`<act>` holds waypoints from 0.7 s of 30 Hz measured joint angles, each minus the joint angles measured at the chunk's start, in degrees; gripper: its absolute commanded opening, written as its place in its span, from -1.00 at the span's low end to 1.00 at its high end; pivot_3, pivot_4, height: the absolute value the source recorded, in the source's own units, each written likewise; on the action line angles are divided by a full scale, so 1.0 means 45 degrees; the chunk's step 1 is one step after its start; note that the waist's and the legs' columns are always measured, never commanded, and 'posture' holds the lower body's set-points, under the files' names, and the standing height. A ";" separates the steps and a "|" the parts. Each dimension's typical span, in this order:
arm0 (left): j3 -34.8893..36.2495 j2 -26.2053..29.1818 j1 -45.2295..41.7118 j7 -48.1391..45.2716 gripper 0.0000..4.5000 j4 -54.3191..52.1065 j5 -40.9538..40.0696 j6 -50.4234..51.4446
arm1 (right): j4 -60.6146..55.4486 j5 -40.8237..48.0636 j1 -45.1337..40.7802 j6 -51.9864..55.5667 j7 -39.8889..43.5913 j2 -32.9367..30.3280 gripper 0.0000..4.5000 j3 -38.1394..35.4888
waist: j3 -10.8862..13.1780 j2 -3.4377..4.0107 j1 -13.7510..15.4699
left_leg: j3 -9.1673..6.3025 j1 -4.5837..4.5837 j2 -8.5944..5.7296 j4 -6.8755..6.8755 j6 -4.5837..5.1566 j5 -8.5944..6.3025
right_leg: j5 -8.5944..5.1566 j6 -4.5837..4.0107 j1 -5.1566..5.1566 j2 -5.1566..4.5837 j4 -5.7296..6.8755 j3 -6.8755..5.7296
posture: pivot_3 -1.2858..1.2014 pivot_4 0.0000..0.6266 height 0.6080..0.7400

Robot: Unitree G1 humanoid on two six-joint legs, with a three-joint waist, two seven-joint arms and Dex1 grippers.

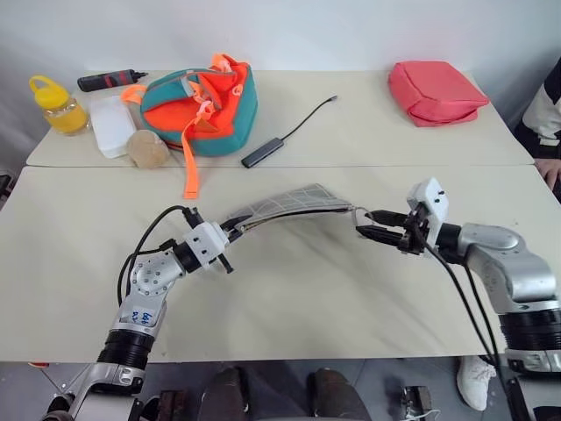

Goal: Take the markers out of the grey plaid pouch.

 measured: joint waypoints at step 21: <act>0.0138 -0.0125 0.0176 -0.0964 -1.00 -0.0635 -0.0790 0.1314 | -0.2187 -0.2893 -0.1060 -0.3659 -0.0943 0.1971 -0.99 0.2734 | 0.0000 -0.0002 -0.0303 | 0.0000 -0.0010 0.0029 0.0016 -0.0011 -0.0009 | 0.0010 0.0000 -0.0057 0.0027 0.0027 0.0043 | 0.03 -0.52 1.00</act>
